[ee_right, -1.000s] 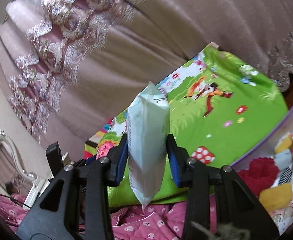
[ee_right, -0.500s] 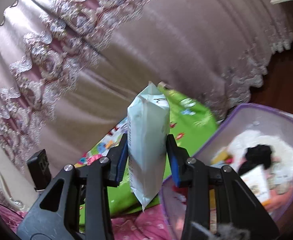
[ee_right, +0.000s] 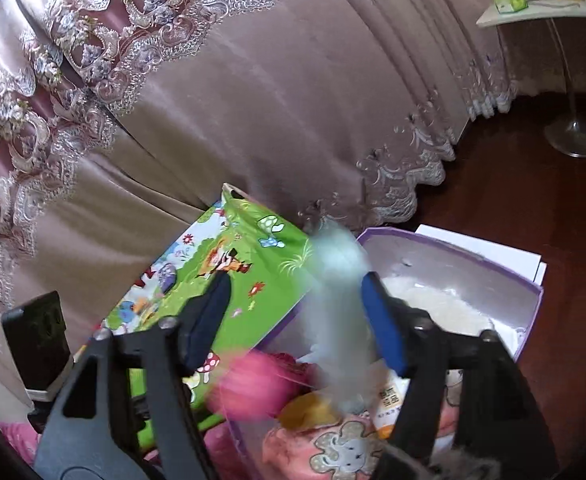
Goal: Organize soft objects
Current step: 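Return to the mat and grasp the purple knit mitten with the right tool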
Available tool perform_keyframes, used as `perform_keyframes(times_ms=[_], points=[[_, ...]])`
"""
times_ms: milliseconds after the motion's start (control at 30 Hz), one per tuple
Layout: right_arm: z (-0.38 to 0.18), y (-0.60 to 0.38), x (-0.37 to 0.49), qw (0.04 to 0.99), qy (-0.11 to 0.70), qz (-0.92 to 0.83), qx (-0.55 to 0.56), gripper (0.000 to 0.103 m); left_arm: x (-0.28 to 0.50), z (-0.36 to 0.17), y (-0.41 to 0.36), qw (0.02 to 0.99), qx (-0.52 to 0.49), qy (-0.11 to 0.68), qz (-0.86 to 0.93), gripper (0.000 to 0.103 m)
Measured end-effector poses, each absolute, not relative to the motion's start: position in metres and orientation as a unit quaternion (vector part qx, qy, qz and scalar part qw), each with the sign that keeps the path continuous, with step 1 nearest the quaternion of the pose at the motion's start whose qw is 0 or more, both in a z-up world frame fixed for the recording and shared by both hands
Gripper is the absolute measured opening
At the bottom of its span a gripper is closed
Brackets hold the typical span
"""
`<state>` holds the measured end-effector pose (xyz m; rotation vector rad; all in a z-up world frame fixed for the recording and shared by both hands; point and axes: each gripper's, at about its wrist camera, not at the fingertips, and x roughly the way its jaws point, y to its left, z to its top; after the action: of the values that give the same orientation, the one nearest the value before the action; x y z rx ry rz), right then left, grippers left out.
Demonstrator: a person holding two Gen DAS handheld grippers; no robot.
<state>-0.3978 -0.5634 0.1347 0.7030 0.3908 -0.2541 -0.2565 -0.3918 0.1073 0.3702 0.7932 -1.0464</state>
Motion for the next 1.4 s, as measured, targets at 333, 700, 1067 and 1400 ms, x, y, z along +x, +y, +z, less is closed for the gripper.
perform_keyframes(times_ms=[333,700,1067,1400], points=[[0.124,-0.544,-0.375,0.913,0.228,-0.089,0.326,0.072,-0.204,0.076,-0.304,0.827,0.186,0.387,-0.362,0.087],[0.107,-0.455,-0.289,0.909,0.312,0.036,0.276,0.072,-0.108,0.047,-0.151,0.889,0.145,0.399,-0.17,0.087],[0.062,-0.354,-0.12,0.871,0.417,0.134,0.224,0.073,0.014,0.02,-0.021,0.909,0.093,0.406,-0.025,0.087],[0.03,-0.293,0.051,0.863,0.449,0.132,0.188,0.073,0.051,0.008,0.038,0.898,-0.04,0.439,-0.002,0.089]])
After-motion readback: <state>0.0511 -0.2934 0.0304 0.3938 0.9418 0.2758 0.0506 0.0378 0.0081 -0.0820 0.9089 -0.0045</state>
